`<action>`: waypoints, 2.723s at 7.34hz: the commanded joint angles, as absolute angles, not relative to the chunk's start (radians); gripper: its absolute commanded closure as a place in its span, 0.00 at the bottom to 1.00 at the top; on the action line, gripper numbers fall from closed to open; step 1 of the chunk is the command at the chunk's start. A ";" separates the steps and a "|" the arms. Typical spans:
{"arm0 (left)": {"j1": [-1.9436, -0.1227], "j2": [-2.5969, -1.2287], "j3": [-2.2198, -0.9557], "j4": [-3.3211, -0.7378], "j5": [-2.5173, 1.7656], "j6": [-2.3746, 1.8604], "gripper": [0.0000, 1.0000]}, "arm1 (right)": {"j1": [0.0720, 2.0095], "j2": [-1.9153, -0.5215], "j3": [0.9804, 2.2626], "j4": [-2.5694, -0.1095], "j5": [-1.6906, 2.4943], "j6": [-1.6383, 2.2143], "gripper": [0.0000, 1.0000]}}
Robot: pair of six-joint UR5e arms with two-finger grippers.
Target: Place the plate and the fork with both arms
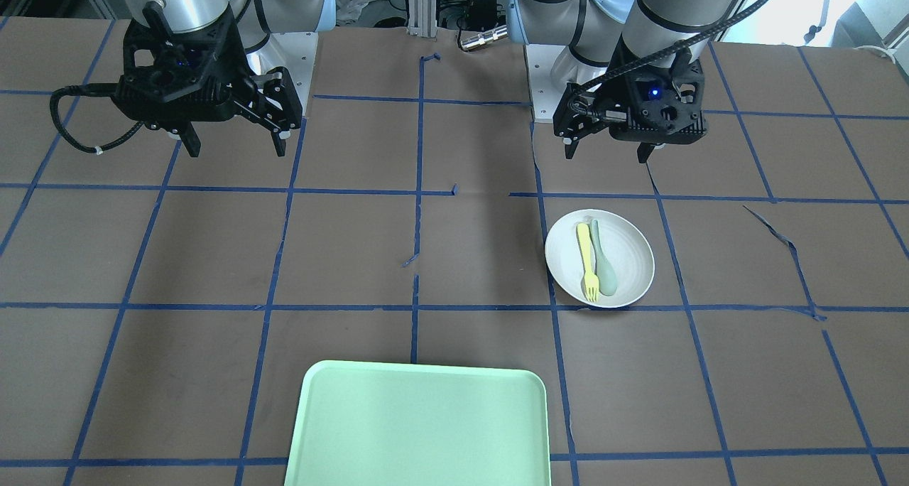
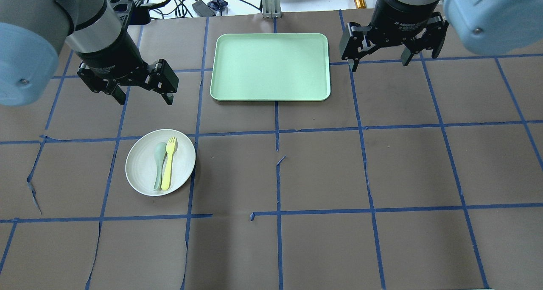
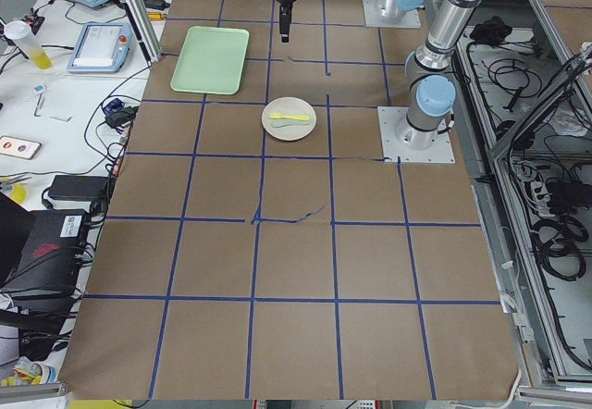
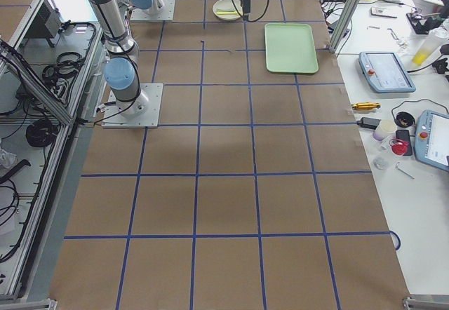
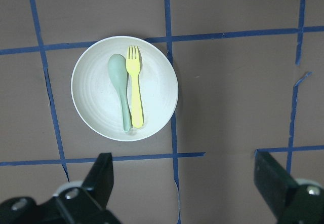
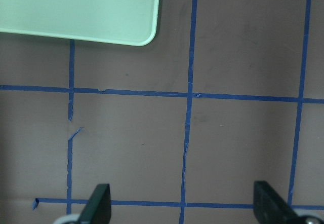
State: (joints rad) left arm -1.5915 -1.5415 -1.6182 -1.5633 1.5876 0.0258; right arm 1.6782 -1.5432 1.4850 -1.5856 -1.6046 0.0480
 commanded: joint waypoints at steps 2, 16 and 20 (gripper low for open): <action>-1.591 -1.542 -1.618 -1.568 1.588 0.026 0.00 | 1.678 -1.546 1.485 -1.582 -1.603 0.046 0.00; -1.595 -1.536 -1.612 -1.459 1.548 0.048 0.00 | 1.680 -1.539 1.500 -1.592 -1.571 0.049 0.00; -1.595 -1.536 -1.614 -1.468 1.548 0.043 0.00 | 1.680 -1.542 1.500 -1.592 -1.568 0.049 0.00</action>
State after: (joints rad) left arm -1.5953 -1.5356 -1.6136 -1.4618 1.5467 0.0446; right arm 1.6797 -1.5405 1.5002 -1.5923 -1.5676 0.0481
